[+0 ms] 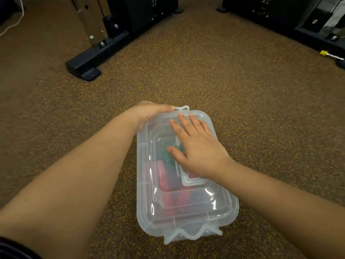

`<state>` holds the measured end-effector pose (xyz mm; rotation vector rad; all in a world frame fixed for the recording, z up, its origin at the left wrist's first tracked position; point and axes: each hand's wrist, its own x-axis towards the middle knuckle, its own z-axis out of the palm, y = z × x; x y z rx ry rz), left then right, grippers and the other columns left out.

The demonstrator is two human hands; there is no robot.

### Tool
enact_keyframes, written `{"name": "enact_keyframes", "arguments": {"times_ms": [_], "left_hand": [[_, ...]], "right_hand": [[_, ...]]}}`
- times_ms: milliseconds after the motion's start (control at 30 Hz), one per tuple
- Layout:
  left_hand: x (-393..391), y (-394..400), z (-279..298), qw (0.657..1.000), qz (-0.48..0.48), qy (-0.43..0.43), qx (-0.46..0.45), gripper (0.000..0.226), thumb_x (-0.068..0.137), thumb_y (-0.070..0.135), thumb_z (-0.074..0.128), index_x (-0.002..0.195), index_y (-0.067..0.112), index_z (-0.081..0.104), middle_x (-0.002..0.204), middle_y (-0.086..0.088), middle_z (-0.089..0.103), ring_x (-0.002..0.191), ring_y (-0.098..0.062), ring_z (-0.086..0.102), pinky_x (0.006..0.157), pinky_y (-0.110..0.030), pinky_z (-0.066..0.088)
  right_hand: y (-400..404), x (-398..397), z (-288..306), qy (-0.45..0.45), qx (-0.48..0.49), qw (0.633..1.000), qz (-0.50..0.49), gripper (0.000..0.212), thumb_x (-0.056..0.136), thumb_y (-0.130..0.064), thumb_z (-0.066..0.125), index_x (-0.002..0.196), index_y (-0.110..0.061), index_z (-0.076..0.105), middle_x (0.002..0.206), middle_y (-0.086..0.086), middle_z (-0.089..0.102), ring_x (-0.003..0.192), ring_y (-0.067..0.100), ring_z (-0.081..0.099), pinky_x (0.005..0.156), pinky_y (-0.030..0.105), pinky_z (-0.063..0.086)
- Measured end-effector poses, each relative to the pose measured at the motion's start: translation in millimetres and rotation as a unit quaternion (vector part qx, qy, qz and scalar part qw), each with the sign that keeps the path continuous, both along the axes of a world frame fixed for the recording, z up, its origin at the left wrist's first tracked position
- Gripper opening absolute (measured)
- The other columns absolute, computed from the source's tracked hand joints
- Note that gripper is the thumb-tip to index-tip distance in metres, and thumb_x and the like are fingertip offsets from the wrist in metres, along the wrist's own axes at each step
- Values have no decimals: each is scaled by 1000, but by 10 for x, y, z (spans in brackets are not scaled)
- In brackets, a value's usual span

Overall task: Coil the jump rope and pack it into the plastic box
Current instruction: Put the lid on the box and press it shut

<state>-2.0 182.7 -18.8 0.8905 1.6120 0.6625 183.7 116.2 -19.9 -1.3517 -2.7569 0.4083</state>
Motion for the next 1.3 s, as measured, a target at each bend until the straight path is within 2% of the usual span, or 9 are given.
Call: {"name": "enact_keyframes", "arguments": {"times_ms": [200,400,600,667,733,800,1033,1167,1300], "left_hand": [[-45,-98,-42,994,-12,-29,108,17,80,17,73,97,13,71,85,-4,71,69,-10,66,65,-21,56],[-58,-91,-113,989,4,21,143,13,72,26,80,85,24,76,91,-7,75,86,-21,68,89,-39,54],[9,-139,-99,977,24,84,194,10,72,28,80,81,26,75,89,2,74,83,-13,67,82,-27,54],[28,-141,-105,971,13,111,209,13,75,27,78,88,24,75,92,2,73,85,-9,64,81,-23,50],[32,-138,-104,968,-19,130,215,36,80,30,73,114,21,68,101,1,70,93,-7,60,88,-20,43],[53,-124,-104,945,-94,228,216,50,86,38,65,132,20,55,104,-1,58,99,-9,52,91,-20,37],[61,-99,-104,926,-135,275,220,39,86,43,62,119,23,67,92,5,45,92,-11,48,87,-23,37],[80,-141,-121,915,-124,275,267,23,87,37,63,106,26,72,96,4,55,97,-16,57,91,-33,45],[82,-217,-148,898,-131,307,286,33,89,46,52,112,29,69,112,6,64,107,-15,59,95,-38,46]], "right_hand": [[-5,-12,-4,-10,-4,1000,-1,70,95,-55,27,152,-23,2,162,7,-3,148,28,-9,119,43,-6],[-23,-11,9,-9,-5,1000,-3,68,95,-54,24,152,-24,-1,162,6,-7,148,27,-12,119,43,-8],[-36,-24,-5,-20,-1,1000,-3,68,96,-52,21,152,-20,-1,162,8,-7,148,28,-11,120,46,-5],[-36,-26,-2,-22,-3,1000,-5,68,96,-52,21,152,-19,-1,161,9,-7,148,29,-11,120,46,-5],[-37,-30,-1,-22,-4,1000,-5,68,96,-51,22,152,-19,-1,161,9,-7,148,29,-11,120,46,-5],[-44,-28,0,-18,-3,1000,-7,69,96,-51,23,152,-18,0,162,9,-6,148,30,-9,120,45,-5],[-50,-25,-10,-17,-6,1000,-8,70,95,-53,21,152,-18,-2,162,8,-7,148,29,-10,120,45,-5],[-40,-36,-8,-19,-6,1000,-6,70,96,-51,23,152,-17,-3,161,9,-8,148,30,-10,120,44,-7],[-30,-35,-30,-18,1,1000,-3,70,97,-50,24,152,-17,-2,162,9,-7,148,30,-9,120,44,-7]]}}
